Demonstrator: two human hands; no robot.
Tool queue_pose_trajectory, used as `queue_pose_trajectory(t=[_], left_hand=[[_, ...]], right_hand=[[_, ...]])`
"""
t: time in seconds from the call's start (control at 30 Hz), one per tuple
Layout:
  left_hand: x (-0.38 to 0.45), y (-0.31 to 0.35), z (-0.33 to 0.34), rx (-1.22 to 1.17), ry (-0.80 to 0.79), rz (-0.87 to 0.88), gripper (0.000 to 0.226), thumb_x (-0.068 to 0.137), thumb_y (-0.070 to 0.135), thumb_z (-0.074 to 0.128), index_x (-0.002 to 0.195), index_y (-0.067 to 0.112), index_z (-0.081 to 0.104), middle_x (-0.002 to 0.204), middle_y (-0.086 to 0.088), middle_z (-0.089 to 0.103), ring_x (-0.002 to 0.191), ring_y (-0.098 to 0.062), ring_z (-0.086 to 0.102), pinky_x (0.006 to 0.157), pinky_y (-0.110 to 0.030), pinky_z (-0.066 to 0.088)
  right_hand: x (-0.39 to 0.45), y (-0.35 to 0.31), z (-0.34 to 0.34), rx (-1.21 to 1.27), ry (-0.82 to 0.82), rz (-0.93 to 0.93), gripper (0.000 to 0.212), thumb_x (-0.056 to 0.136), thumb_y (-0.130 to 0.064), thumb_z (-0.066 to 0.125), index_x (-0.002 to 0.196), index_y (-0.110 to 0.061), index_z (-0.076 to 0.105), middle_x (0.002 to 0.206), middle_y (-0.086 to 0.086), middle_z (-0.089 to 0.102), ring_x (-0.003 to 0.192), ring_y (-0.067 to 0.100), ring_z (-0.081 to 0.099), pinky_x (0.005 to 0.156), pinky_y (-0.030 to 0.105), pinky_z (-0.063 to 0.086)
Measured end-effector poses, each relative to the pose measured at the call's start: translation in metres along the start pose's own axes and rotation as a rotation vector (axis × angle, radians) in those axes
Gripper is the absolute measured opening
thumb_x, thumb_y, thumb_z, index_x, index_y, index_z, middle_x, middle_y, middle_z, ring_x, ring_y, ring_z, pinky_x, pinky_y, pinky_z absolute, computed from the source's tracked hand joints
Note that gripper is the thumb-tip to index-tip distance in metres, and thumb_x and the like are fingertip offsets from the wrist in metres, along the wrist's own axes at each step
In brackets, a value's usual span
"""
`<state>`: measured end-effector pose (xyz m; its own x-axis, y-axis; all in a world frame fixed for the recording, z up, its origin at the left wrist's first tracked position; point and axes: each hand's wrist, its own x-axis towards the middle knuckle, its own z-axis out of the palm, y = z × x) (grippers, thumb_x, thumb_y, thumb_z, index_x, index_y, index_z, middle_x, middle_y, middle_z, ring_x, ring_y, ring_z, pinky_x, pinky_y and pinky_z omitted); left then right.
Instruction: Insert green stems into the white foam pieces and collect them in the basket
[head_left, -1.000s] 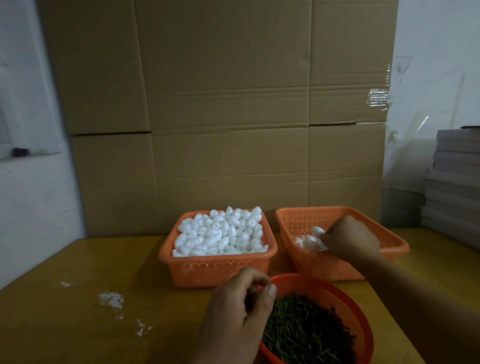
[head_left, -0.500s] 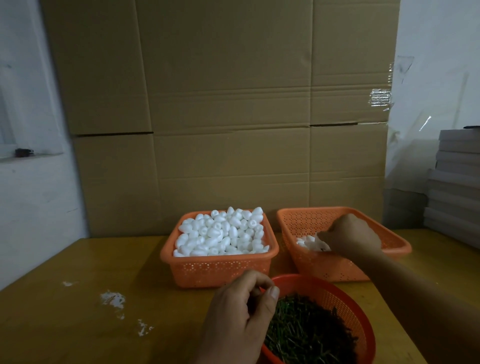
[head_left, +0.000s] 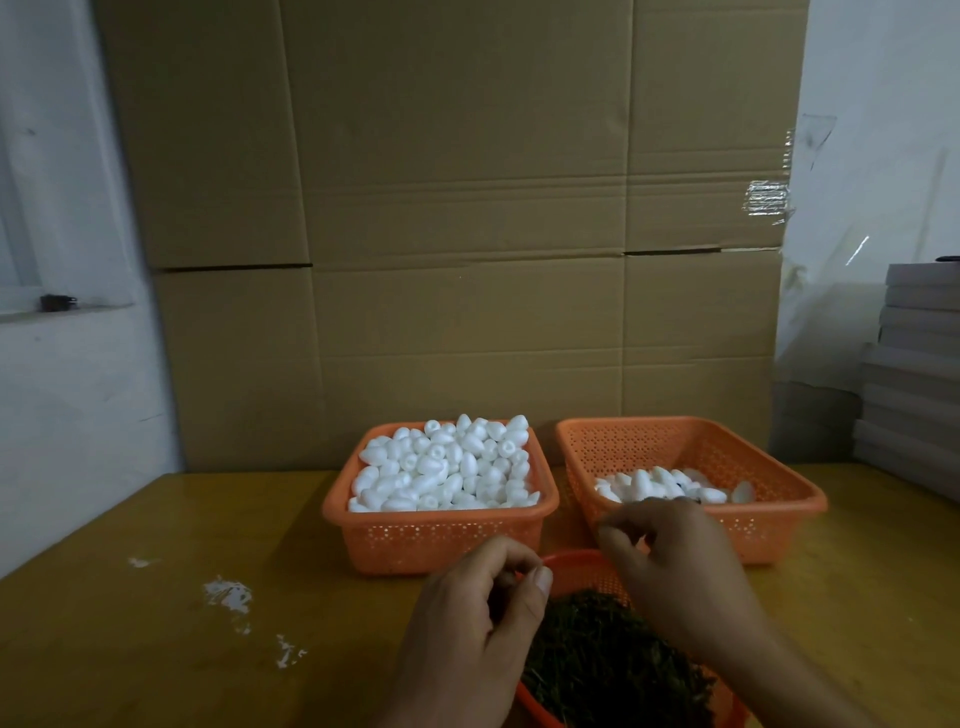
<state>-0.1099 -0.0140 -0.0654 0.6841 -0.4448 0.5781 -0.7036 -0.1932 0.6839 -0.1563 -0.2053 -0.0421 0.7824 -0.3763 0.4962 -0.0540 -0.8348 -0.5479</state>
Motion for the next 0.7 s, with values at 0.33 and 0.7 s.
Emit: queue_pose_trajectory(t=[0.33, 0.7], left_hand=[[0.044, -0.013, -0.026, 0.293, -0.013, -0.093, 0.014, 0.097, 0.026, 0.06, 0.083, 0.026, 0.056, 0.076, 0.009, 0.062, 0.07, -0.007, 0.061, 0.062, -0.022, 0.05], [0.146, -0.06, -0.046, 0.935, -0.418, -0.242, 0.03, 0.092, 0.044, 0.06, 0.115, 0.027, 0.068, 0.124, 0.003, 0.057, 0.123, -0.02, 0.047, 0.105, -0.042, 0.039]], right_hand=[[-0.023, -0.001, 0.005, -0.087, -0.064, -0.068, 0.018, 0.088, -0.035, 0.067, 0.104, -0.044, 0.072, 0.086, -0.021, 0.055, 0.093, -0.003, 0.05, 0.082, 0.024, 0.049], [-0.027, -0.007, 0.002, -0.186, -0.179, -0.128, 0.016, 0.087, -0.043, 0.067, 0.101, -0.047, 0.073, 0.08, -0.015, 0.055, 0.092, -0.004, 0.051, 0.081, 0.024, 0.052]])
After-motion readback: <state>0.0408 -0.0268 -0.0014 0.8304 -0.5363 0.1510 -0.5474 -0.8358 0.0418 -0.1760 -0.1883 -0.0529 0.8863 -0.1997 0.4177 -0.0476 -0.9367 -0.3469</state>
